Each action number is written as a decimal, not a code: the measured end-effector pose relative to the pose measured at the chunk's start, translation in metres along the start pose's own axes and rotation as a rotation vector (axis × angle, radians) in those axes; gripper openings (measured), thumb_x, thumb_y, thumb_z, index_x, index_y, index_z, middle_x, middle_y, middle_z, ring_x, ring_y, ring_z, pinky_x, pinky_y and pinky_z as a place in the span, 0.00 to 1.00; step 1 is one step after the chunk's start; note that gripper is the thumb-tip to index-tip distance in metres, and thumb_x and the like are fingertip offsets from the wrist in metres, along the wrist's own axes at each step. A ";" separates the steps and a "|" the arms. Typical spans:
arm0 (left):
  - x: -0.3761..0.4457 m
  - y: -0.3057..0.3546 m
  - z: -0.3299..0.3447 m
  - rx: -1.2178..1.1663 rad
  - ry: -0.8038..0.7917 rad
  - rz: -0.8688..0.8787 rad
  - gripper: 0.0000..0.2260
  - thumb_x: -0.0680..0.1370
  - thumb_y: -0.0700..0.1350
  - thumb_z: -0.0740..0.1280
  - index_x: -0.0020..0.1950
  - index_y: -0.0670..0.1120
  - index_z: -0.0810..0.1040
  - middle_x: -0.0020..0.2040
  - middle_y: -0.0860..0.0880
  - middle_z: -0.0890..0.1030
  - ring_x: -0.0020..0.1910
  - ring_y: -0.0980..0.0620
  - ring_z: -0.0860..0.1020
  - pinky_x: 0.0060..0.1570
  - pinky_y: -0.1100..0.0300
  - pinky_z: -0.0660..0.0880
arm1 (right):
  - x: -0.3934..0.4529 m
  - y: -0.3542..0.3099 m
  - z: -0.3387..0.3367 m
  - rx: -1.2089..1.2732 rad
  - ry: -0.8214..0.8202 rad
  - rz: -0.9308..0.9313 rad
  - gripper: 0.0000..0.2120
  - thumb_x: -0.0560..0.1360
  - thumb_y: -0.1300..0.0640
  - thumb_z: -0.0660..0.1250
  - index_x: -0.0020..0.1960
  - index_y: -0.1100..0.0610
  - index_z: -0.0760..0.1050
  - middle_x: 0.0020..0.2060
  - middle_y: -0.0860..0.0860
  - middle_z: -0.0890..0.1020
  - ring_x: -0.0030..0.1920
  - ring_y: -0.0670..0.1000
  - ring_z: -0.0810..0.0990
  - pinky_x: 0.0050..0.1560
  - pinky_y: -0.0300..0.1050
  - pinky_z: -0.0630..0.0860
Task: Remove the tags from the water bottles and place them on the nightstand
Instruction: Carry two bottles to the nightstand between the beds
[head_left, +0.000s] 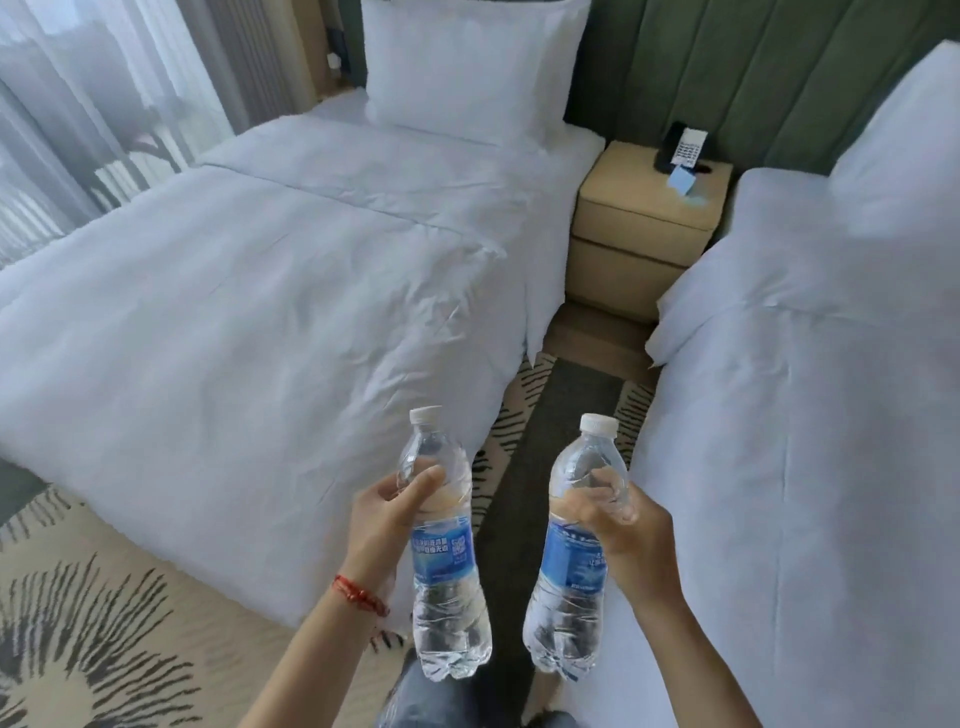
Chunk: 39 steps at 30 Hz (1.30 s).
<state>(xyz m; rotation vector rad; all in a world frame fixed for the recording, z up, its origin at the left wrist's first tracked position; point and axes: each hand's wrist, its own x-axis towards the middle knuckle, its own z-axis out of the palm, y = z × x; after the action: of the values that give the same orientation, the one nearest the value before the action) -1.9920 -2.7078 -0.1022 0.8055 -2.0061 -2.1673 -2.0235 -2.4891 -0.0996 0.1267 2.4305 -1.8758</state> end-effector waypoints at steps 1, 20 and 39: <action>0.014 0.004 0.009 0.014 -0.035 0.006 0.17 0.58 0.59 0.69 0.36 0.47 0.81 0.30 0.52 0.84 0.31 0.56 0.82 0.28 0.67 0.75 | 0.010 0.000 -0.004 -0.009 0.044 0.004 0.22 0.54 0.34 0.67 0.41 0.46 0.73 0.36 0.41 0.80 0.39 0.37 0.81 0.30 0.27 0.74; 0.319 0.125 0.170 0.122 -0.429 0.091 0.16 0.63 0.56 0.71 0.41 0.46 0.81 0.34 0.53 0.83 0.35 0.55 0.82 0.28 0.70 0.74 | 0.277 -0.043 -0.002 0.000 0.463 0.157 0.15 0.62 0.37 0.69 0.40 0.45 0.71 0.37 0.41 0.79 0.39 0.42 0.79 0.29 0.23 0.71; 0.546 0.185 0.396 0.128 -0.386 0.085 0.06 0.71 0.46 0.69 0.39 0.43 0.80 0.29 0.53 0.83 0.31 0.56 0.81 0.26 0.70 0.74 | 0.593 -0.047 -0.114 0.011 0.429 0.132 0.12 0.59 0.43 0.68 0.40 0.47 0.75 0.36 0.43 0.81 0.37 0.33 0.79 0.30 0.25 0.72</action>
<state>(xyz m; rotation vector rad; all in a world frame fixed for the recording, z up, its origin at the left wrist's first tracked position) -2.6816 -2.5941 -0.0995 0.3191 -2.3228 -2.3046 -2.6186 -2.3769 -0.0874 0.7420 2.5831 -1.9688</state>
